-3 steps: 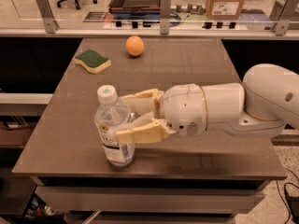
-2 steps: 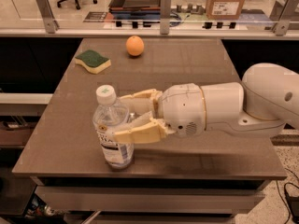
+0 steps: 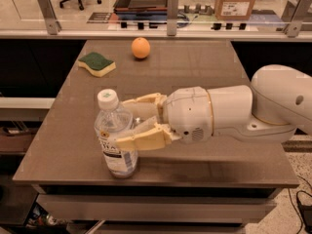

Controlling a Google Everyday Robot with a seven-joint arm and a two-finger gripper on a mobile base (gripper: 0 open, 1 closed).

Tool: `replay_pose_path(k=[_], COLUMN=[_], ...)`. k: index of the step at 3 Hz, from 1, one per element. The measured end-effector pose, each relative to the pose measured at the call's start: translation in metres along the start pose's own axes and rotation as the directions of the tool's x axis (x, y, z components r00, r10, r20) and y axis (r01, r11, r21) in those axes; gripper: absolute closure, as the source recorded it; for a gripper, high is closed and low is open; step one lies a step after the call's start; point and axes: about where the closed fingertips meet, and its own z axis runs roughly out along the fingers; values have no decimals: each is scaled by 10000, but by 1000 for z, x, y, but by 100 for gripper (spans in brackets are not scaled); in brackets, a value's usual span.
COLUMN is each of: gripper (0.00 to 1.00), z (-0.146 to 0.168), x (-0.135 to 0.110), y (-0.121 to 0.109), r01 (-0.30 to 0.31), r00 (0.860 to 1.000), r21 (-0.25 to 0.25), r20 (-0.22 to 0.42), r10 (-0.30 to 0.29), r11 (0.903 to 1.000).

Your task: Move blue plastic bottle near orange

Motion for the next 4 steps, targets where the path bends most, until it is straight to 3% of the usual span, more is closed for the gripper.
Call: replay_pose_path(k=[1,2,3,4], gripper=[100,100,100,100], z=[-16,-45,-77,-106], x=[-11,-32,-54,-68], y=[-23,-58,-93,-128], r01=[-468,-971,-1106,-831], r00=[9987,9945,9929,9957], r21=[459,1458,2433,3125], r20=[200,526,687,654], r10=[459,903,966,658], r11=[9978,9845,9636,9463])
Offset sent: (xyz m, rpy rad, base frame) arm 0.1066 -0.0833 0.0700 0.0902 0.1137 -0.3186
